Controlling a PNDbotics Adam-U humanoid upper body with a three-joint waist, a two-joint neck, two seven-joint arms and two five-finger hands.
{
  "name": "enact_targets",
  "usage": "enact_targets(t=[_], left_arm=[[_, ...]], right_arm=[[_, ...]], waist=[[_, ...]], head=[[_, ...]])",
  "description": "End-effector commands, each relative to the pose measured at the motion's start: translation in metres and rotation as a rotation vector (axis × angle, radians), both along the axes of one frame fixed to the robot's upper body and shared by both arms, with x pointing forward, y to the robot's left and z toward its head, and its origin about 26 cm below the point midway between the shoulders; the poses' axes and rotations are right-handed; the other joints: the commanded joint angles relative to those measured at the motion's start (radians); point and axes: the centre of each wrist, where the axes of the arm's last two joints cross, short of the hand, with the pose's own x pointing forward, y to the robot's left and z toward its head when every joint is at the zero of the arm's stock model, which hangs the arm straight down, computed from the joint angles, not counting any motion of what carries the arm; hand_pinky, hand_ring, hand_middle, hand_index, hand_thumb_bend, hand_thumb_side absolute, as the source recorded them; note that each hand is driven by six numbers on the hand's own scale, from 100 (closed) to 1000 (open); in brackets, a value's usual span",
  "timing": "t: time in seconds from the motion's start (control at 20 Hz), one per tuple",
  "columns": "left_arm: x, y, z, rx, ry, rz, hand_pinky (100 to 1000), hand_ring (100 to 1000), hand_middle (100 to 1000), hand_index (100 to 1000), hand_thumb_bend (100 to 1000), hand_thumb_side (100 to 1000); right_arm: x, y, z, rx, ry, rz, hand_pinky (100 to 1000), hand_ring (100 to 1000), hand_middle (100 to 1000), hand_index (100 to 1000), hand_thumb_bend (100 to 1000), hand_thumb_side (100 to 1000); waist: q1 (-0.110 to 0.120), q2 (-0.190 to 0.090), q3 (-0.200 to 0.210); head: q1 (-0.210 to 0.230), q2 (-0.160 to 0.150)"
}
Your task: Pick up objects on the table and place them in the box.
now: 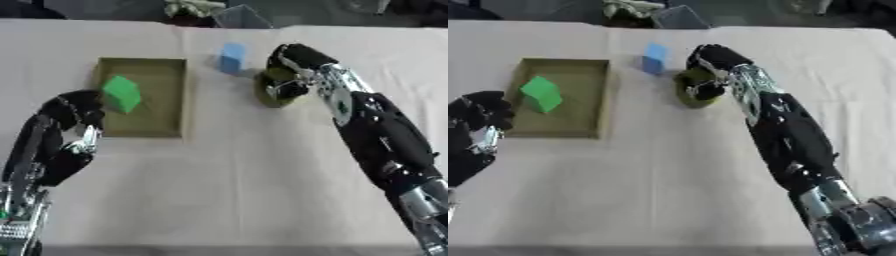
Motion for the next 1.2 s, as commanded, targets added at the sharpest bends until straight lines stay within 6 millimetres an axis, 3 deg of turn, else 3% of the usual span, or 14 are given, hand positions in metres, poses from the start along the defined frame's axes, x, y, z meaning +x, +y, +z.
enact_targets(t=[0.05,0.3,0.7,0.9,1.2], left_arm=[[0.000,0.003,0.008,0.008,-0.027,0.008,549,619,604,776,100,367],[0.000,0.002,0.008,0.007,-0.029,0.002,550,619,603,776,100,366],[0.002,-0.002,0.010,0.008,-0.034,-0.019,549,618,602,775,100,365],[0.002,-0.004,0.012,0.008,-0.039,-0.034,549,617,601,775,100,364],[0.004,-0.008,0.015,0.005,-0.049,-0.055,550,616,600,775,100,362]], right_arm=[[0.002,0.001,0.025,0.014,-0.087,0.025,710,587,198,312,100,211],[0.001,0.018,0.042,0.053,-0.124,0.091,698,565,170,291,100,203],[-0.003,0.069,0.079,0.075,-0.178,0.239,701,570,174,300,100,199],[-0.006,0.094,0.083,0.058,-0.172,0.284,707,581,187,316,100,202],[-0.009,0.122,0.069,0.015,-0.136,0.320,721,610,228,374,100,207]], waist=[[0.001,-0.018,-0.001],[0.001,-0.018,0.006],[-0.003,-0.018,0.033],[-0.005,-0.015,0.061],[-0.004,-0.009,0.101]], head=[[0.000,-0.001],[-0.006,-0.004],[-0.034,-0.015],[-0.052,-0.023],[-0.075,-0.034]])
